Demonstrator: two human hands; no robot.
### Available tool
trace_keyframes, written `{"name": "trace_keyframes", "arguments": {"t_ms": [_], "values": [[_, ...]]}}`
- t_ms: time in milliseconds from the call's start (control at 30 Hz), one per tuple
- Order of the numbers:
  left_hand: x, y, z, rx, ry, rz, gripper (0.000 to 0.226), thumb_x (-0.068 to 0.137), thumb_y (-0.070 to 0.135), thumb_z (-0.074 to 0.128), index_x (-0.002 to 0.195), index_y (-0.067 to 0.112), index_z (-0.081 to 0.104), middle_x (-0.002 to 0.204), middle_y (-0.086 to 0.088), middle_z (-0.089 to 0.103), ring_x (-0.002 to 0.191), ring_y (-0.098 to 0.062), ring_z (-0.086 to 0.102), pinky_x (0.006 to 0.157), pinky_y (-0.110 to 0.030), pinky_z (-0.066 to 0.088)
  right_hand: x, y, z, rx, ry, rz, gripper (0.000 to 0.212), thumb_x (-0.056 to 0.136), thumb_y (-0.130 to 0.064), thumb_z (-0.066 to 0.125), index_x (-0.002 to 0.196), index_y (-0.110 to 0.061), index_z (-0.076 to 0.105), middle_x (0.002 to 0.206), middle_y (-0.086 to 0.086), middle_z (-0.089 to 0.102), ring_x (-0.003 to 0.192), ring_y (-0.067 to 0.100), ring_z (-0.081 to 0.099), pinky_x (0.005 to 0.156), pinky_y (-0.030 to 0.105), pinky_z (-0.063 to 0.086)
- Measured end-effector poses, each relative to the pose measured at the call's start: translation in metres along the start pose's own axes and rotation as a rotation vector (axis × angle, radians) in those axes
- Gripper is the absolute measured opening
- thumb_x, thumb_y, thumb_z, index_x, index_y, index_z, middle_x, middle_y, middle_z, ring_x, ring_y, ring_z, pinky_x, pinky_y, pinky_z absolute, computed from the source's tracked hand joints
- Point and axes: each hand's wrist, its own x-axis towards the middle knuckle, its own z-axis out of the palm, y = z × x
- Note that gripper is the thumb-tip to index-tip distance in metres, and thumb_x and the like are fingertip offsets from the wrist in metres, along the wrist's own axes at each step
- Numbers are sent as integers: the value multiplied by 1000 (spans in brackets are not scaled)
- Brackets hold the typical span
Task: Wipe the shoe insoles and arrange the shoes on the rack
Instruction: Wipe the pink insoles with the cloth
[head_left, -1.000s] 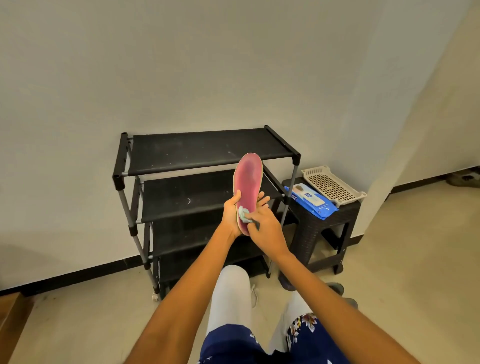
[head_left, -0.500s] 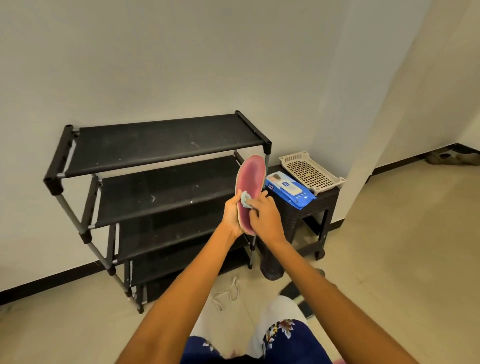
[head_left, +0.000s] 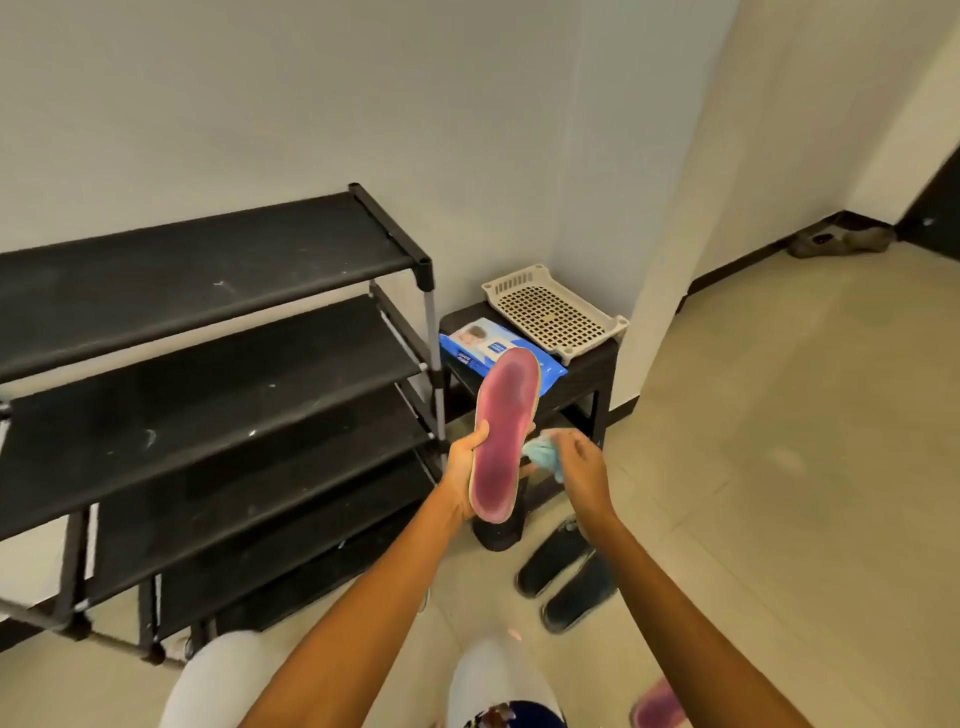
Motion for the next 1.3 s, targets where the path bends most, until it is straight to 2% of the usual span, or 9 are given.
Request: {"name": "trace_keyframes", "arguments": {"t_ms": [133,267,367,600,733,1000,1100,1167,1300], "values": [[36,-22,5,112,11,-139,53,87,42,50,116,0,60,110,-18,65,90,-27,65,83,-37,53,11,47,-2,-13,-79,186,29,90,-41,58,95,-13,65,82,2,66,71,9,61,55,19,46],[101,-76,-11,217,22,-304,64,81,47,59,124,-1,57,116,-20,62,98,-29,62,87,-40,50,34,106,-22,104,14,290,18,87,-28,66,73,-17,63,70,0,64,61,6,59,52,15,45],[138,-138,-20,377,-61,-410,38,94,36,50,111,5,62,93,-12,69,82,-23,65,74,-35,52,40,173,-50,171,136,388,18,88,-24,65,74,-13,64,67,0,63,62,10,57,55,18,45],[203,-290,-57,842,-170,-505,28,102,21,36,128,18,47,116,-8,58,100,-21,56,84,-28,48,23,348,-127,149,485,596,23,90,-21,62,69,-12,56,64,4,51,56,12,42,44,17,34],[235,-359,-70,869,-191,-628,31,103,29,32,125,17,50,125,-11,58,107,-23,58,94,-34,48,31,431,-152,124,481,713,26,91,-23,61,67,-13,55,67,5,53,59,14,46,48,19,36],[268,-424,-105,819,-29,-667,38,103,32,29,102,7,59,92,-13,61,78,-18,58,69,-24,49,55,507,-159,114,487,773,26,89,-15,63,64,-10,56,61,7,56,58,17,53,42,17,39],[269,-427,-107,762,11,-691,36,103,31,30,93,10,57,88,-10,60,75,-16,57,57,-21,52,51,513,-152,96,559,753,10,88,-19,64,93,-10,63,85,6,64,74,15,61,59,21,49],[269,-430,-104,817,8,-686,35,103,32,31,97,10,57,105,-17,60,88,-23,60,70,-27,53,44,511,-150,26,686,707,25,88,-19,63,112,-12,59,101,1,61,92,16,60,81,29,53],[256,-434,-104,1307,-142,-288,36,102,25,35,134,13,47,136,-9,42,120,-26,47,91,-33,43,26,494,-169,-144,950,612,24,90,-19,61,113,-13,56,110,6,56,99,22,58,91,30,48]]}}
